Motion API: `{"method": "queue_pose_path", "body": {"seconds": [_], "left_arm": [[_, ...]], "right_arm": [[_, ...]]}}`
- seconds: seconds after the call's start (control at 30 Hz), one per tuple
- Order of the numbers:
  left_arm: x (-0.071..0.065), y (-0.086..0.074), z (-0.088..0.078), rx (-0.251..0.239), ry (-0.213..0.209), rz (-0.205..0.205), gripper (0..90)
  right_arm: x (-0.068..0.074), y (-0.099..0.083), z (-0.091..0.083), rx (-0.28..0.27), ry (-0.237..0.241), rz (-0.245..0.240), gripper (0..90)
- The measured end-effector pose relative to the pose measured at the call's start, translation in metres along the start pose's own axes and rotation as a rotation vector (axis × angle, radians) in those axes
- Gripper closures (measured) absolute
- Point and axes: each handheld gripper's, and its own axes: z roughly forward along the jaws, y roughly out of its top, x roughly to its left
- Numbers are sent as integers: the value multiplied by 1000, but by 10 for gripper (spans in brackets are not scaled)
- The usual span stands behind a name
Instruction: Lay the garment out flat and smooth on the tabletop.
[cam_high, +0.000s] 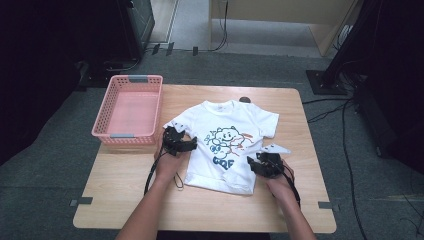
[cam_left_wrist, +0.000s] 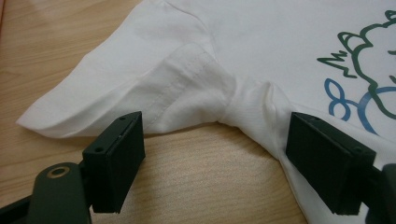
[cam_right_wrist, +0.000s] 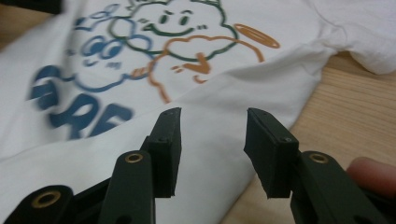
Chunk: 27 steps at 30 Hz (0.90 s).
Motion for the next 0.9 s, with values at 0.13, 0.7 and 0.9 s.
{"method": "queue_pose_path", "body": {"seconds": [0.13,0.7,0.9], "left_arm": [[0,0,0,0,0,-1,199],[0,0,0,1,-1,-2,199],[0,0,0,-1,1,0,199]], "right_arm": [[-4,3,18,10,-63,-24,602],[-2,29,31,-37,-73,139,579],[26,29,46,37,-177,56,581]]}}
